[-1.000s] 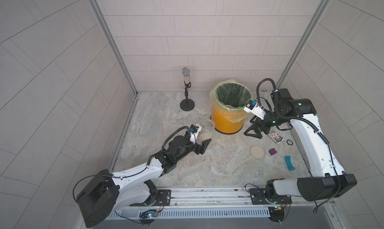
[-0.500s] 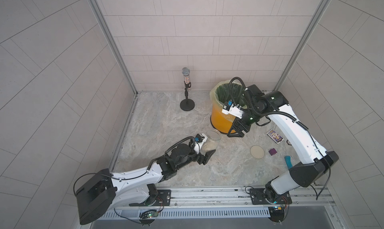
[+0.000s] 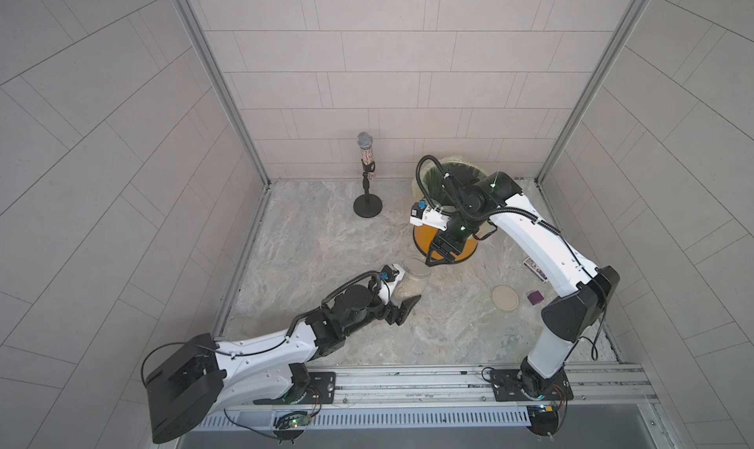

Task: Empty expired oatmeal from jars
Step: Place the jar at the center of the board.

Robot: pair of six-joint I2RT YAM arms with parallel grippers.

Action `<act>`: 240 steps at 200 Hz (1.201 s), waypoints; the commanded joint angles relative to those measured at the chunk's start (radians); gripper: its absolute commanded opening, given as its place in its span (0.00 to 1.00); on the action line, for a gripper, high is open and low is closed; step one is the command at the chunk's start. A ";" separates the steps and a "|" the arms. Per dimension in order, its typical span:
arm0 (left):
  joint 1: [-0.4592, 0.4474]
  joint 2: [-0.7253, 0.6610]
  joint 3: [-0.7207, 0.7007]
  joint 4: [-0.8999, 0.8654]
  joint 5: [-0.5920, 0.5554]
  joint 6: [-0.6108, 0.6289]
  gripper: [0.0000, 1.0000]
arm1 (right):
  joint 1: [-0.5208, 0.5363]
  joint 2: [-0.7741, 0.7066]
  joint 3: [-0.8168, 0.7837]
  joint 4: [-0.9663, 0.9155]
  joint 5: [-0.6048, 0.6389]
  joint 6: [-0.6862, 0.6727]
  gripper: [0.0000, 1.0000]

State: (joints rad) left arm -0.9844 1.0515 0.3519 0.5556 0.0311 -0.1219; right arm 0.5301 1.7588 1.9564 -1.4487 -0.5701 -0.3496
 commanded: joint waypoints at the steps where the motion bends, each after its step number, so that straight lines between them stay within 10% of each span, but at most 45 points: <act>1: -0.007 -0.030 0.009 0.117 -0.012 0.011 0.00 | 0.018 0.026 0.027 -0.026 0.019 0.021 0.75; 118: -0.007 0.006 0.019 0.131 -0.033 0.023 0.00 | 0.080 0.126 0.040 -0.054 0.029 0.005 0.38; 157: -0.006 0.054 0.015 0.172 -0.039 0.025 0.00 | 0.092 0.148 0.036 -0.070 0.021 -0.003 0.00; 240: -0.004 0.314 0.013 0.410 -0.089 0.014 0.00 | 0.107 0.174 -0.032 -0.033 0.099 0.012 0.00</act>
State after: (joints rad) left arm -0.9955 1.2961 0.3386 0.7319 -0.0055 -0.0959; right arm 0.6086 1.9339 1.9541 -1.4532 -0.4595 -0.3496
